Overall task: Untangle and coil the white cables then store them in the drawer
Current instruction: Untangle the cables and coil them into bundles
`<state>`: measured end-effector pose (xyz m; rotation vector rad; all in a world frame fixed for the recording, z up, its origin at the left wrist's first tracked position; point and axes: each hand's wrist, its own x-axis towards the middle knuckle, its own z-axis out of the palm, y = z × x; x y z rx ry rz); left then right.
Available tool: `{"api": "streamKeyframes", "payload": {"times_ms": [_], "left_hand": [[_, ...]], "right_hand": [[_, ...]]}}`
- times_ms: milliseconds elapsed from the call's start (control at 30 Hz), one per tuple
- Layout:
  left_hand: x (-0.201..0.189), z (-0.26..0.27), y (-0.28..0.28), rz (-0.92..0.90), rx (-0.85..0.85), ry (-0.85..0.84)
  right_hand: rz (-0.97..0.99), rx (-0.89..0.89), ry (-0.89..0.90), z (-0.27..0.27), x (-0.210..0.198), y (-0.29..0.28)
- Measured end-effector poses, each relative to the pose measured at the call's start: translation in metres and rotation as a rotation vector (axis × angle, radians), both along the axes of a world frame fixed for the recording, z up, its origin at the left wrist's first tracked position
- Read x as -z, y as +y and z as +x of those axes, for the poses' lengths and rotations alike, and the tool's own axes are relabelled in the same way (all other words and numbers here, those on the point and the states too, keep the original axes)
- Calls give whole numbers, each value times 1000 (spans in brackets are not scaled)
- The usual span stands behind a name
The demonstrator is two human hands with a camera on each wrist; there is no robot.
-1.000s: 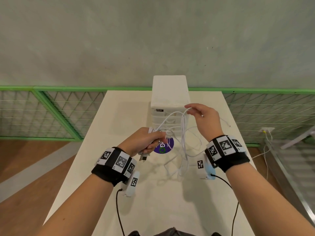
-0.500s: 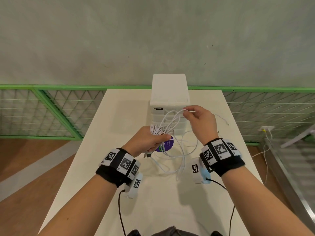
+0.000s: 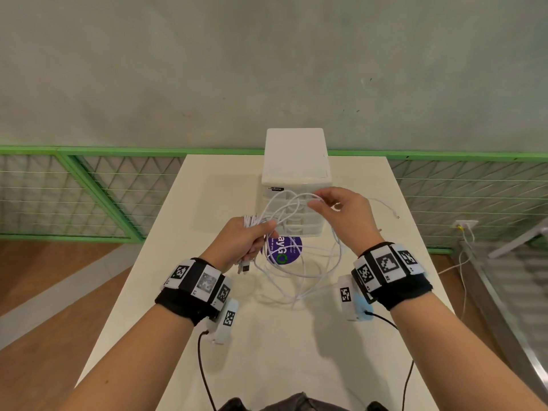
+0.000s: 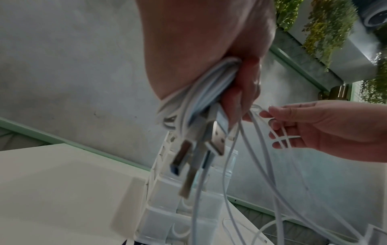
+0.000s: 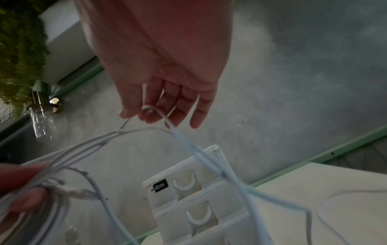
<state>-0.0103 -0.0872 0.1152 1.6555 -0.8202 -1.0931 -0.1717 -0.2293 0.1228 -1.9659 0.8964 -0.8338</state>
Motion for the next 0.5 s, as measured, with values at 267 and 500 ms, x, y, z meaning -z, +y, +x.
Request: {"api": "streamKeyframes", "payload": {"times_ms": [267, 500], "left_hand": [[-9, 15, 0, 190, 214, -172], [1, 32, 16, 246, 222, -272]], "right_hand": [[20, 273, -113, -8, 8, -13], [128, 593, -16, -45, 34, -45]]}}
